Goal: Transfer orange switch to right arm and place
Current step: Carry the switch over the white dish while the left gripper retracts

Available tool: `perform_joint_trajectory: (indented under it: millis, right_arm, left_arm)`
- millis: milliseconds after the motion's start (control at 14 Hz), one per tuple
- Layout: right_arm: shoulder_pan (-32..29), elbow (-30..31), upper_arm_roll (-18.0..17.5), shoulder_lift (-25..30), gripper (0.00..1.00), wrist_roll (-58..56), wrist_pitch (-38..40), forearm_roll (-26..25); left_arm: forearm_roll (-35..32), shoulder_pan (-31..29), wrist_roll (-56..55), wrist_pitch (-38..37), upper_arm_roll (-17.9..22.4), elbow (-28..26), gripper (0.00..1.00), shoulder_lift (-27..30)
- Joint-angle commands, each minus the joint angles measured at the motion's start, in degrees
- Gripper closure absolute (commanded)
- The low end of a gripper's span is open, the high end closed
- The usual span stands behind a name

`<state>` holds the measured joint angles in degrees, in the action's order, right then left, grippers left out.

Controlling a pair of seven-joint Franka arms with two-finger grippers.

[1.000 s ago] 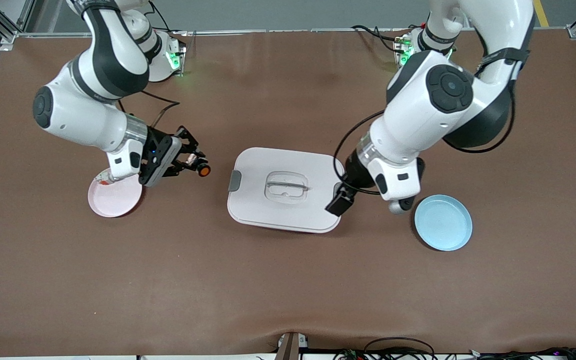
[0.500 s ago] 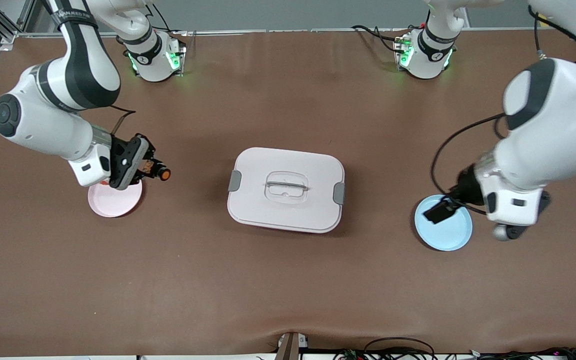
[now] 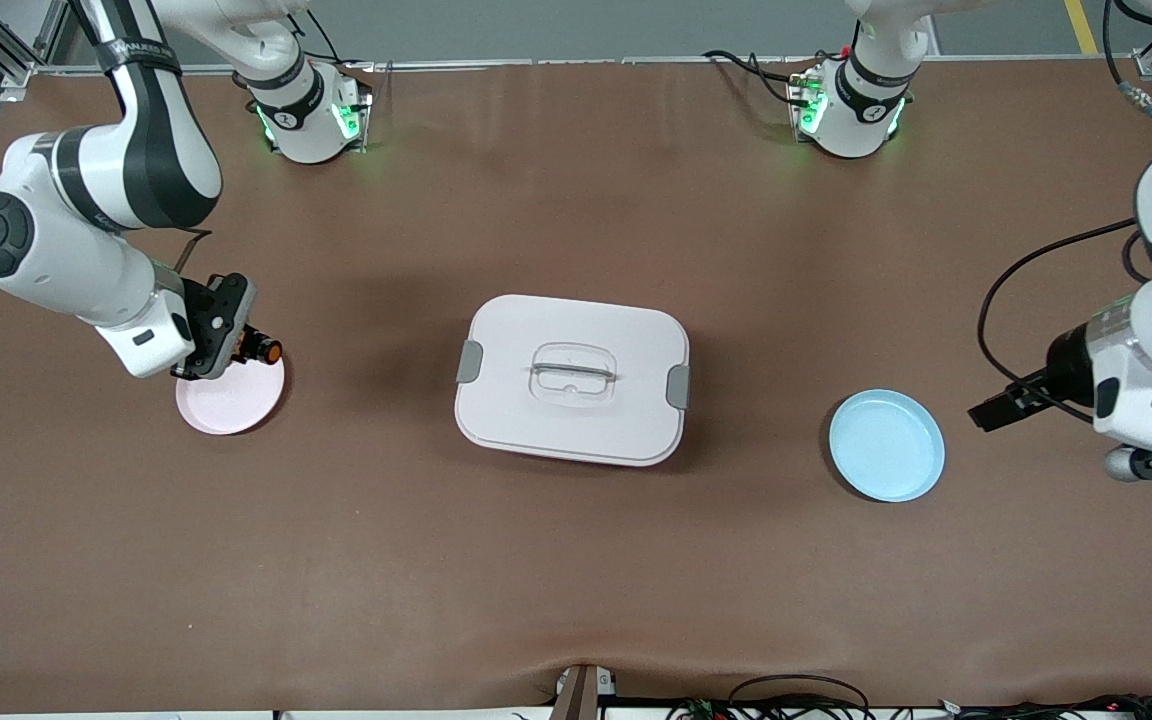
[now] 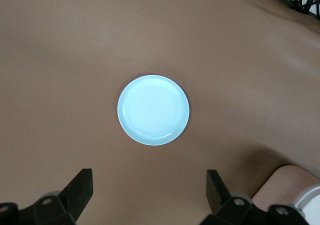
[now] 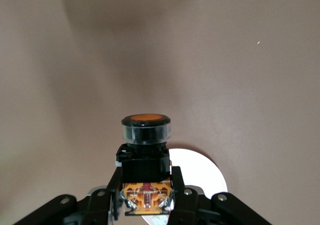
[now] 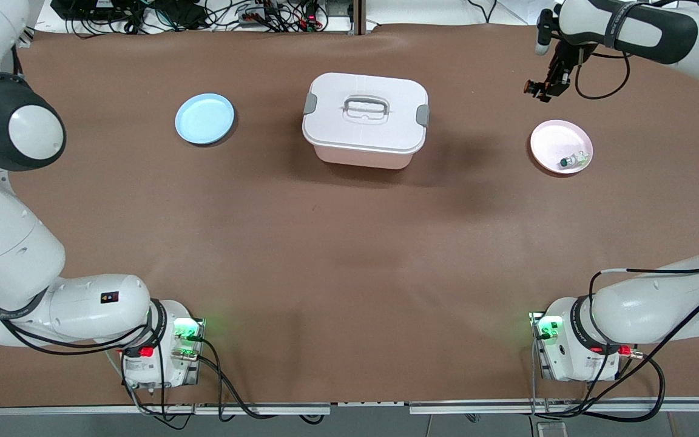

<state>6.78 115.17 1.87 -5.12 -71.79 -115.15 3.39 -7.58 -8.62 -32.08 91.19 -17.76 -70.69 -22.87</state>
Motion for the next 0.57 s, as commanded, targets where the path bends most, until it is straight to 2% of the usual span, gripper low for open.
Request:
perform_joint_trajectory:
  millis: [0,143,286,429,500]
  right_arm:
    - [-3.26,2.16,-0.73,0.81,1.00,-6.14,-2.52,-1.46]
    - [-5.28,4.35,-0.73,0.81,1.00,-10.10,-6.12,-2.07]
    - [-6.77,7.42,-0.73,0.81,1.00,-12.92,-11.47,-3.74]
    - [-8.97,10.68,-0.73,0.46,1.00,-14.77,-17.80,-5.85]
    - [-10.37,11.56,-0.73,0.02,1.00,-16.17,-19.74,-6.12]
  left_arm:
    - [-0.94,-3.58,7.17,-0.93,-0.78,-4.62,0.00,5.89]
    - [-0.85,-4.56,13.33,-2.24,-0.87,-4.98,0.00,7.48]
    - [-0.85,-4.47,14.58,-4.26,-0.87,-5.07,0.00,9.24]
    - [-0.07,-3.16,18.26,-4.01,0.88,-7.51,0.00,12.39]
    - [0.72,-1.41,19.58,-2.61,3.41,-9.79,0.00,14.76]
